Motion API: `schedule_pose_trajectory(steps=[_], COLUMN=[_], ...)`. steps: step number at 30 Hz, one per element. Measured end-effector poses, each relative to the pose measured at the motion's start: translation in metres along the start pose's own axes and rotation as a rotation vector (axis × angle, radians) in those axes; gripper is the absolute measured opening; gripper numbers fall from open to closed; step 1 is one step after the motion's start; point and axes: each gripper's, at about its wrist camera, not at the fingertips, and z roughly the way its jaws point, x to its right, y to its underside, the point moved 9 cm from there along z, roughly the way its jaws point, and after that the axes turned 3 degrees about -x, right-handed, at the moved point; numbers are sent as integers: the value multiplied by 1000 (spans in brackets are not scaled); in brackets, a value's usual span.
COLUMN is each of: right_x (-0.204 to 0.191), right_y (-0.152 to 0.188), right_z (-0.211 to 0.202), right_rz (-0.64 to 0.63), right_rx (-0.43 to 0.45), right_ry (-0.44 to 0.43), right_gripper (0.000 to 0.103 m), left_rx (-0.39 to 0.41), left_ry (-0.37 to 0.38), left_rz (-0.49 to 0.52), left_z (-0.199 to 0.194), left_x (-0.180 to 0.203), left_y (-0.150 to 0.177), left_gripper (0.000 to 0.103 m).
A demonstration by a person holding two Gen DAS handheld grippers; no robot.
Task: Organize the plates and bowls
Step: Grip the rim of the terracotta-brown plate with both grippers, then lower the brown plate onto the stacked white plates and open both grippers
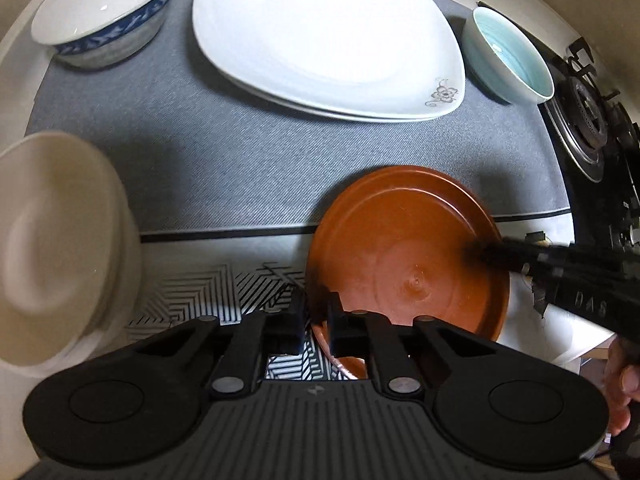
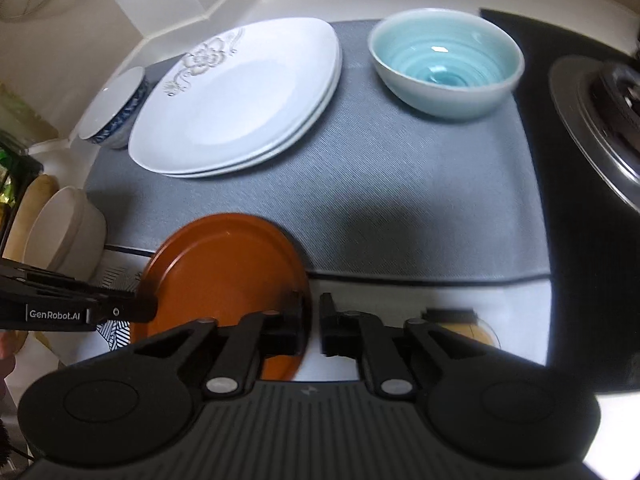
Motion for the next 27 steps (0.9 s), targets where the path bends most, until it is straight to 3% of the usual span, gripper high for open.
schedule_pose_trajectory(steps=[1, 3, 6, 10, 15, 20, 25, 27], right_x=[1, -2, -6, -10, -12, -24, -33, -34], right_y=[4, 5, 9, 1, -10, -14, -16, -18], right_z=[2, 3, 1, -19, -53, -76, -92, -95], right_rz=[9, -3, -7, -27, -8, -16, -26, 8], right_rx=[-7, 14, -1, 54, 116, 164, 183, 175], right_ry=[-12, -15, -16, 16, 36, 35, 33, 28], right_gripper=[34, 36, 20, 19, 21, 22, 23, 25], left_rx=[5, 7, -22, 61, 125, 182, 258, 278], left_ry=[-3, -15, -46, -70, -34, -50, -83, -58], left_rz=[8, 23, 28, 86, 95, 101, 119, 119], left_z=[1, 0, -6, -38, -73, -98, -122, -133], left_x=[2, 5, 11, 29, 43, 48, 55, 58], left_y=[-1, -1, 2, -2, -10, -20, -29, -33], left_gripper=[11, 11, 11, 11, 11, 11, 11, 11])
